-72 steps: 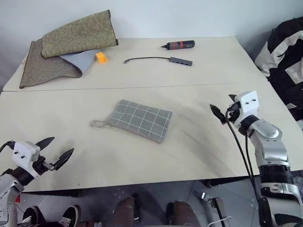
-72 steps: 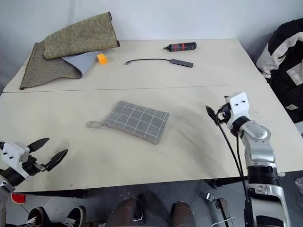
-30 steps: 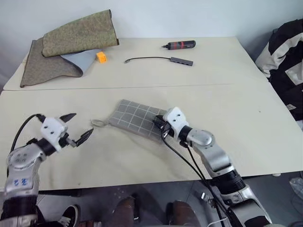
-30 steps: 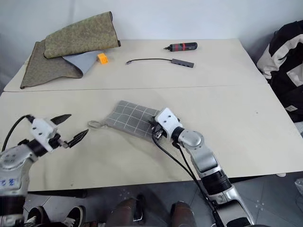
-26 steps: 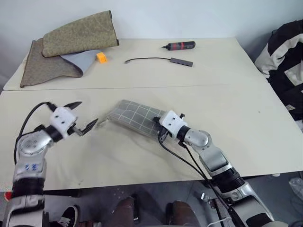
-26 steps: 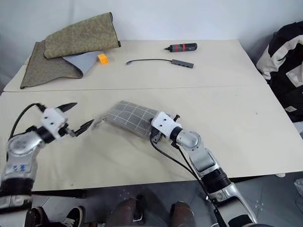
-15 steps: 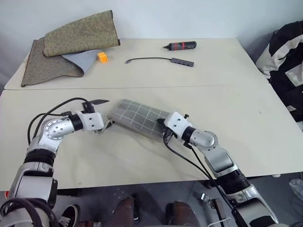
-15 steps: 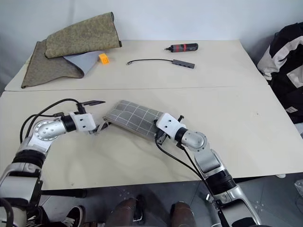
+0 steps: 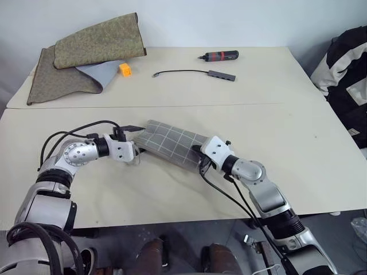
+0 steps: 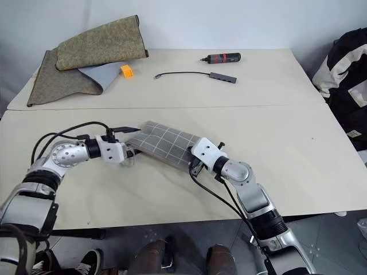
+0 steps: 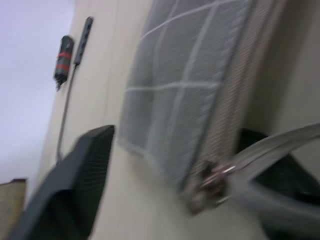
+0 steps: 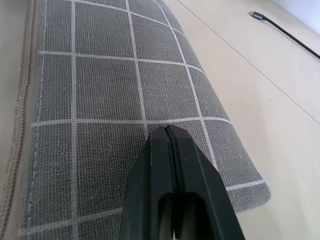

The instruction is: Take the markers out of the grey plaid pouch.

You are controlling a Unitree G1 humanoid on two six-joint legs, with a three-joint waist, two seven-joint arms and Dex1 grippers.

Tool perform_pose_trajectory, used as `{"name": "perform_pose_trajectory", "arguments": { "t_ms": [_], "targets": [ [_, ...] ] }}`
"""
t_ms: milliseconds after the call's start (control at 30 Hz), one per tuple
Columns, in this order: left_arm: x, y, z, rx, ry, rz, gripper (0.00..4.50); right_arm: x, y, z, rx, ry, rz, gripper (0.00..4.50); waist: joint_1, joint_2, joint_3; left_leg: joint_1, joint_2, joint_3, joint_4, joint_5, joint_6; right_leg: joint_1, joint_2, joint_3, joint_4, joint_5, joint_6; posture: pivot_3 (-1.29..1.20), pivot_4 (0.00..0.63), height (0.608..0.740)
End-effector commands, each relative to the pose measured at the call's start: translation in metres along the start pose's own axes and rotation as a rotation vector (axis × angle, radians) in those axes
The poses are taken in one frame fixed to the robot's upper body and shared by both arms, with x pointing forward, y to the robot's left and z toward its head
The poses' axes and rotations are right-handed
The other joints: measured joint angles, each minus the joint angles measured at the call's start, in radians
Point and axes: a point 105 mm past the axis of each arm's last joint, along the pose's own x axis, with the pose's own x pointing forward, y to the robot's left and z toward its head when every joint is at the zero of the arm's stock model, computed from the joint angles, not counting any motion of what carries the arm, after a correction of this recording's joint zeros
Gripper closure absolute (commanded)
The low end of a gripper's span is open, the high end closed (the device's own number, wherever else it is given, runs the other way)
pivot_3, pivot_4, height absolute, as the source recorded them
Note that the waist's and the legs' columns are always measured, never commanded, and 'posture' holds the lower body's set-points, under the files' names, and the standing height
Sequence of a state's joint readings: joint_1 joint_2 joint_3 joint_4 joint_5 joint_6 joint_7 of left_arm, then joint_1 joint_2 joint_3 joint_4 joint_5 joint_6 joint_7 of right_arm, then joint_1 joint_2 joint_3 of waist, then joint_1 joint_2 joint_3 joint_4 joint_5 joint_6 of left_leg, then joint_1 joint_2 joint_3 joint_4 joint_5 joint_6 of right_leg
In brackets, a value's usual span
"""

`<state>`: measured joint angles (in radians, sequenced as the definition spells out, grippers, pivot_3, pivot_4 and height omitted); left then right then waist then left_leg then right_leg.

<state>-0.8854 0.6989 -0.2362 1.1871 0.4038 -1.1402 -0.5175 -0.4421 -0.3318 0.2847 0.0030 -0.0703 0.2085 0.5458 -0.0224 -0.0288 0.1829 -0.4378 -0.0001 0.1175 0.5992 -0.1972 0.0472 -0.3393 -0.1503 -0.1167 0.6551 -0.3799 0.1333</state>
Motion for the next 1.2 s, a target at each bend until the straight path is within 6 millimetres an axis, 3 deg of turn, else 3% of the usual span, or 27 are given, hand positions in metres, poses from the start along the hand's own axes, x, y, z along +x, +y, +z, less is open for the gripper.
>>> {"name": "perform_pose_trajectory", "arguments": {
  "t_ms": [33,200,267,433,467,567,733,833,1033,1100,1200],
  "targets": [
    [0.001,-0.02,0.001,-0.024,-0.018,-0.081,2.18,-0.003,-0.001,0.0,0.01,0.0,-0.008,4.5,0.0,0.0,0.0,0.0,0.0,0.0,0.0,0.0,0.0,0.0,0.0,0.0,0.0,0.0,0.0,0.0,0.15,0.74],
    [-0.001,-0.019,0.001,-0.1,-0.035,-0.058,3.86,-0.004,0.0,0.002,0.007,-0.01,-0.007,4.5,-0.004,0.0,0.0,0.0,0.0,0.0,0.001,0.0,0.0,0.0,0.0,0.0,0.001,0.0,0.0,0.0,0.15,0.74],
    [-0.002,-0.017,0.003,-0.11,-0.048,-0.052,4.29,-0.003,-0.002,0.005,-0.007,-0.017,-0.013,4.5,-0.005,0.0,0.0,0.0,0.0,0.0,0.001,0.0,0.0,0.0,0.0,-0.001,0.001,0.0,0.0,0.0,0.15,0.74],
    [-0.001,-0.016,0.004,-0.209,-0.066,-0.057,4.29,-0.01,-0.016,0.032,0.055,-0.13,-0.018,4.5,-0.005,0.0,0.0,0.0,0.0,0.0,0.002,0.0,0.0,0.0,0.0,-0.001,0.001,0.0,0.0,0.0,0.15,0.74],
    [-0.001,-0.017,0.002,-0.255,-0.052,-0.06,4.29,-0.013,-0.017,0.038,0.068,-0.154,0.005,4.33,-0.006,0.0,0.0,-0.001,0.001,0.0,0.002,0.0,0.0,0.0,0.0,-0.001,0.001,0.0,0.0,0.0,0.15,0.74],
    [0.0,-0.019,0.006,-0.299,-0.051,-0.095,4.29,-0.024,-0.015,0.059,0.072,-0.221,0.069,3.57,-0.006,0.0,0.0,0.0,0.001,-0.001,0.002,0.0,0.0,0.0,0.001,-0.001,0.001,0.0,0.0,0.0,0.15,0.74],
    [0.006,-0.025,0.015,-0.334,0.028,-0.14,4.29,-0.042,0.004,0.085,0.054,-0.281,0.243,1.81,-0.006,0.001,0.0,0.0,0.001,-0.001,0.002,0.0,0.0,0.001,0.001,0.0,0.001,0.0,0.0,0.0,0.15,0.74],
    [0.012,-0.014,0.031,-0.417,0.028,-0.084,4.29,-0.042,0.018,0.08,-0.098,-0.225,0.294,0.76,-0.003,0.001,0.0,0.0,0.001,-0.002,0.003,0.0,0.001,0.001,0.001,0.0,0.001,0.0,0.0,0.0,0.15,0.74],
    [0.013,-0.005,0.058,-0.462,0.036,-0.09,4.29,-0.031,0.026,0.035,-0.453,-0.042,0.267,0.72,-0.003,0.001,0.001,-0.002,0.001,-0.002,0.005,0.0,0.001,0.001,0.001,0.001,0.0,0.0,0.0,0.0,0.15,0.74],
    [0.013,-0.007,0.065,-0.501,0.019,-0.101,4.29,-0.024,0.013,0.033,-0.515,-0.03,0.16,0.72,-0.004,0.001,0.001,-0.002,0.001,-0.002,0.005,0.0,0.0,0.001,0.001,0.001,0.0,0.0,0.0,0.0,0.15,0.74],
    [0.012,-0.005,0.071,-0.517,0.007,-0.099,4.29,-0.024,0.018,0.023,-0.589,-0.011,0.197,0.72,-0.004,0.001,0.001,-0.002,0.002,-0.001,0.005,0.0,0.0,0.001,0.002,0.001,-0.001,0.0,0.0,0.0,0.15,0.74]
  ]
}}
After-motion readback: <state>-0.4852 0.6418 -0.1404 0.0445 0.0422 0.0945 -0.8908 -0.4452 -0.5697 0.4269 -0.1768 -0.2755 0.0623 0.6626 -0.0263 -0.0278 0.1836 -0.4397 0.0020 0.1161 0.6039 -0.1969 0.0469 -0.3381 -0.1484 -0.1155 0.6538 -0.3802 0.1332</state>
